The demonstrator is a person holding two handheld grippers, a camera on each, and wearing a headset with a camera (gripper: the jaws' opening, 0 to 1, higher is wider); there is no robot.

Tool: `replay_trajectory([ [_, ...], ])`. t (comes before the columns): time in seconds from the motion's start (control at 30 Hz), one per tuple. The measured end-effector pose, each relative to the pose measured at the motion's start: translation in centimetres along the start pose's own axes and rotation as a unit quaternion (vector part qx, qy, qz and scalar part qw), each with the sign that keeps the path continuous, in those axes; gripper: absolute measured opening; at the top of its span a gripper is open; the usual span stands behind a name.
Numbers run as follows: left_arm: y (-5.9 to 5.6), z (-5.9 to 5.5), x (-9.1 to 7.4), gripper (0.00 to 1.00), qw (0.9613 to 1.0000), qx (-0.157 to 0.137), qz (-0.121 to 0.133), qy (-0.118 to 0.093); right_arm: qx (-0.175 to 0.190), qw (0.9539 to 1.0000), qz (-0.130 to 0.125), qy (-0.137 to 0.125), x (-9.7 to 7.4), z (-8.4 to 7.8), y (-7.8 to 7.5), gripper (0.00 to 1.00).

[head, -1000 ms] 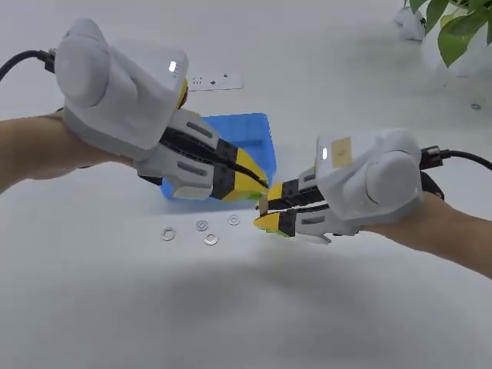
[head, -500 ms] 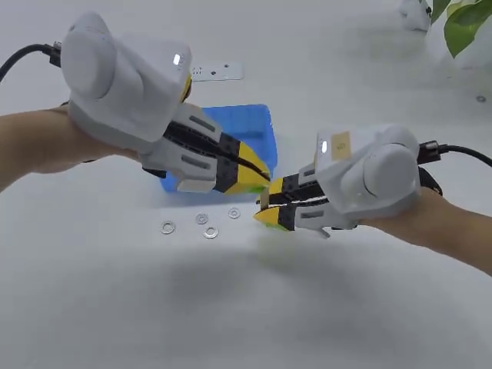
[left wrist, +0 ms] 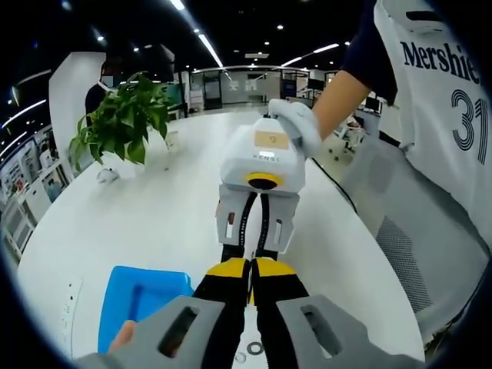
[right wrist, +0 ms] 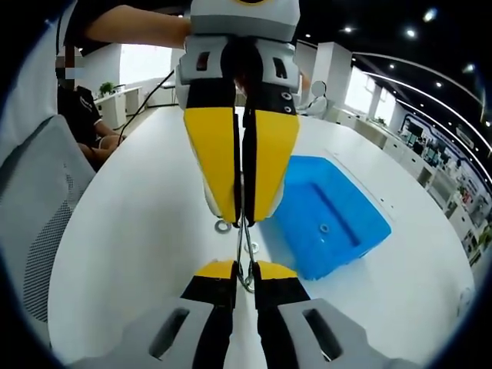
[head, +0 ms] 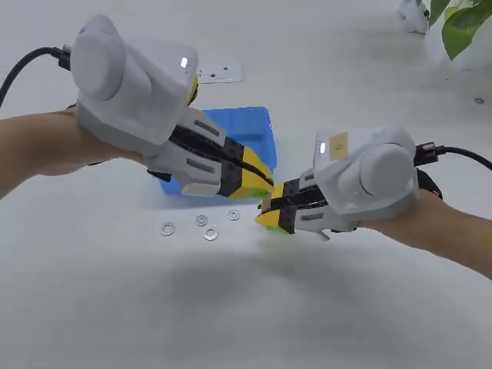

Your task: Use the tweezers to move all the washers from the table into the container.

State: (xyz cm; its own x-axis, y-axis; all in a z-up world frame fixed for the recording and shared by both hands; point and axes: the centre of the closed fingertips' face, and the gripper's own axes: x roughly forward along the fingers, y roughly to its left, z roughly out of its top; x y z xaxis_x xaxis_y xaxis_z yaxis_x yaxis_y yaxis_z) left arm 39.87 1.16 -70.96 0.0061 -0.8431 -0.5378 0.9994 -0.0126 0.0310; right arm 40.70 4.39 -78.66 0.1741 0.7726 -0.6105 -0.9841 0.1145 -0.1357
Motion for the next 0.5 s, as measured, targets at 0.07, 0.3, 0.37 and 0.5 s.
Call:
replay_trajectory([
  [0.07, -0.1, 0.0, -0.1, 0.05, 1.0000, -0.001, -0.001, 0.002, 0.001, 1.0000, 0.005, 0.000, -0.1, 0.1, 0.4, 0.10],
  [0.3, -0.6, 0.3, -1.0, 0.05, 1.0000, 0.003, 0.003, 0.006, -0.006, 1.0000, 0.006, -0.005, -0.4, 1.1, 0.8, 0.10],
  [0.37, -0.7, 0.5, -1.3, 0.05, 1.0000, 0.003, 0.004, 0.006, -0.010, 0.9999, 0.007, -0.005, -0.5, 1.5, 0.9, 0.10],
  [0.5, -0.9, 0.9, -2.1, 0.05, 0.9999, 0.004, 0.009, 0.004, -0.019, 0.9998, 0.008, -0.008, -0.7, 2.4, 1.0, 0.10],
])
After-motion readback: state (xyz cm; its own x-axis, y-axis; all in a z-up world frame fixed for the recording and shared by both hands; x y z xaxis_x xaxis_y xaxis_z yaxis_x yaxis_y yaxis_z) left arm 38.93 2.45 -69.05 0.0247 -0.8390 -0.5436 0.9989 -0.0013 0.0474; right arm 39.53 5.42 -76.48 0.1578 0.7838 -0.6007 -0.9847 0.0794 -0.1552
